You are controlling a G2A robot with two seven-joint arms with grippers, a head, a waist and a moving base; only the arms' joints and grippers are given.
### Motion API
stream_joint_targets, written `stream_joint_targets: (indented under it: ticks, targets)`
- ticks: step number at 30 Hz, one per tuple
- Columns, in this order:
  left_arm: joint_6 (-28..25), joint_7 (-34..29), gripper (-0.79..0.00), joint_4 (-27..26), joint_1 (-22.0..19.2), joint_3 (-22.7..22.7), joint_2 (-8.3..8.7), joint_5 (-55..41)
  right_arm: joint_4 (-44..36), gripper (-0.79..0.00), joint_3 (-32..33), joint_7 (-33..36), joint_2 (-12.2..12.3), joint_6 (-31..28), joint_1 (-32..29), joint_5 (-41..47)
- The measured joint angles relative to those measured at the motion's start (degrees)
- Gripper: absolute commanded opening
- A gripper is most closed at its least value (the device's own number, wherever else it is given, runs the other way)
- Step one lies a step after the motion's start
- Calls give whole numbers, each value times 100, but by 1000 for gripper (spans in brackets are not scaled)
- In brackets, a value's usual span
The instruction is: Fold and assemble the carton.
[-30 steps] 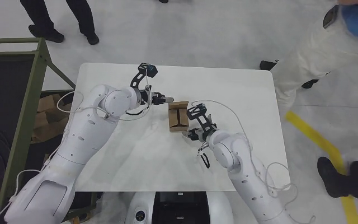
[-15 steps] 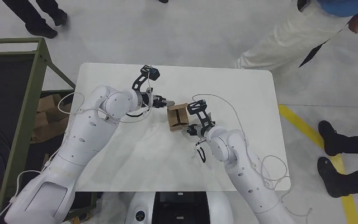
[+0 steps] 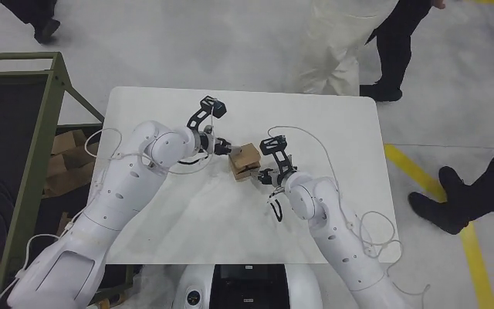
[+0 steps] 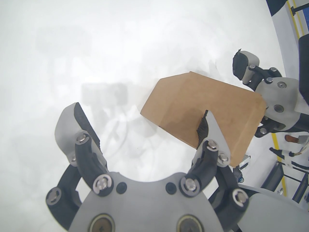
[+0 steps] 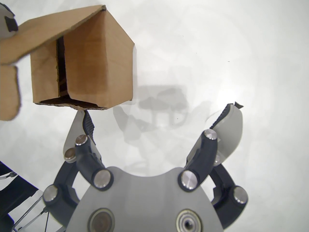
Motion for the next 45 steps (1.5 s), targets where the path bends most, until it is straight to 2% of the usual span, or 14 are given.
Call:
stream_joint_targets:
  ticks: [3,5,10,15,19,24,33,45]
  targets:
    - [33,10,0,8,-10,27,-12,29,-38,0,18,60,11,-82,5,0]
    - [37,12,0,16,-14,30,-18,25,-150,0,100,158,43,-344,-28,76]
    - [38,14,0,50,-11,18,-26,11,-680,0,611,304,170,-887,-286,285]
    - [20,22,0,84,-11,25,-38,-7,-1261,0,1065,215,250,-1056,-584,663]
    - [9,18,0,94,-22,50,-53,-8,-1560,0,1075,188,281,-1191,-714,791]
    - [5,29,0,117,-29,86,-71,-10,-1574,0,801,211,285,-1182,-669,579]
    - [-5,30,0,137,-40,145,-102,-4,-1660,0,539,-64,278,-774,-638,211]
    - [-86,32,0,61,-75,166,-128,61,-1262,0,212,77,241,-374,-420,-113]
